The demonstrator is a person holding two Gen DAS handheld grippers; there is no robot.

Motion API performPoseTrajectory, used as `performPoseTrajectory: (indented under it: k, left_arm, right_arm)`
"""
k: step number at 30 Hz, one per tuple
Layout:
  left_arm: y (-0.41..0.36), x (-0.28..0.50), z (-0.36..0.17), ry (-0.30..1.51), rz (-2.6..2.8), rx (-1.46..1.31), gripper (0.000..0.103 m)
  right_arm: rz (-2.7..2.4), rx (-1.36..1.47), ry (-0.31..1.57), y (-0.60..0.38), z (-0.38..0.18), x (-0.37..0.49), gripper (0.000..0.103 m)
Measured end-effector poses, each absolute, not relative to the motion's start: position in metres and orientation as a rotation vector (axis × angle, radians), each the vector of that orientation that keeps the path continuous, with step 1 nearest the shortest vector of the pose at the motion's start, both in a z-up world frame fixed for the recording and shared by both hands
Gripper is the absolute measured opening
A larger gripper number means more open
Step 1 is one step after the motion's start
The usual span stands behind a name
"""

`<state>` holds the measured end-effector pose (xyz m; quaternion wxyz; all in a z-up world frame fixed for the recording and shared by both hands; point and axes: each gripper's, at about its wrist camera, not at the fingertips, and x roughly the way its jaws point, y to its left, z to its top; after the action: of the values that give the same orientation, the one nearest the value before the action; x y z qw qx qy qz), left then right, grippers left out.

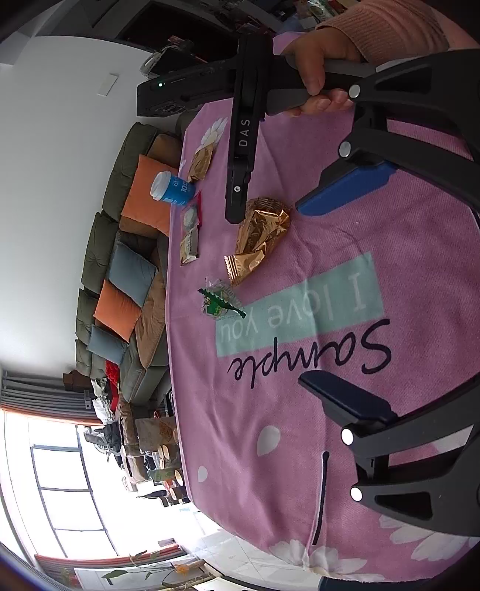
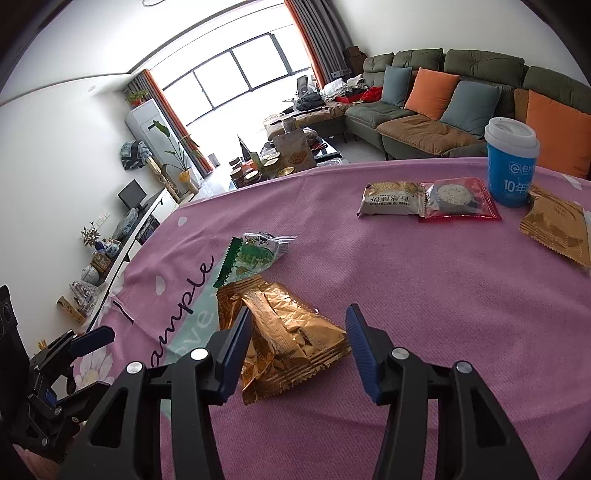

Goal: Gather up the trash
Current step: 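Move both tools back over the table toward the gold foil wrapper, then grasp the gold foil wrapper with the left tool while the right tool grasps the clear green-printed wrapper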

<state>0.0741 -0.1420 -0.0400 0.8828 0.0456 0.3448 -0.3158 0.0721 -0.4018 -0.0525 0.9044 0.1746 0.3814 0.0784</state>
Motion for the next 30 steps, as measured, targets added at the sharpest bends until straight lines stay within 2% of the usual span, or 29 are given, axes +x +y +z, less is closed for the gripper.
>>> performPoseTrajectory:
  k: [6, 12, 16, 21, 26, 30]
  left_arm:
    - [-0.152, 0.082, -0.046, 0.751, -0.666, 0.082, 0.080]
    - [-0.150, 0.093, -0.055, 0.792, -0.662, 0.050, 0.077]
    - [-0.151, 0.102, -0.059, 0.819, -0.672, 0.038, 0.068]
    - [-0.162, 0.118, -0.065, 0.865, -0.700, 0.005, 0.063]
    - [-0.178, 0.135, -0.070, 0.916, -0.716, -0.016, 0.053]
    - [-0.187, 0.146, -0.076, 0.959, -0.722, -0.033, 0.039]
  right_arm:
    - [0.227, 0.361, 0.833, -0.393, -0.062, 0.075, 0.032]
    - [0.340, 0.328, 0.837, -0.371, -0.060, 0.069, 0.028]
    - [0.357, 0.318, 0.818, -0.369, -0.051, 0.069, 0.028]
    - [0.323, 0.344, 0.796, -0.383, -0.042, 0.084, 0.029]
    - [0.315, 0.328, 0.796, -0.379, -0.035, 0.110, 0.041]
    - [0.328, 0.304, 0.802, -0.369, -0.030, 0.133, 0.046]
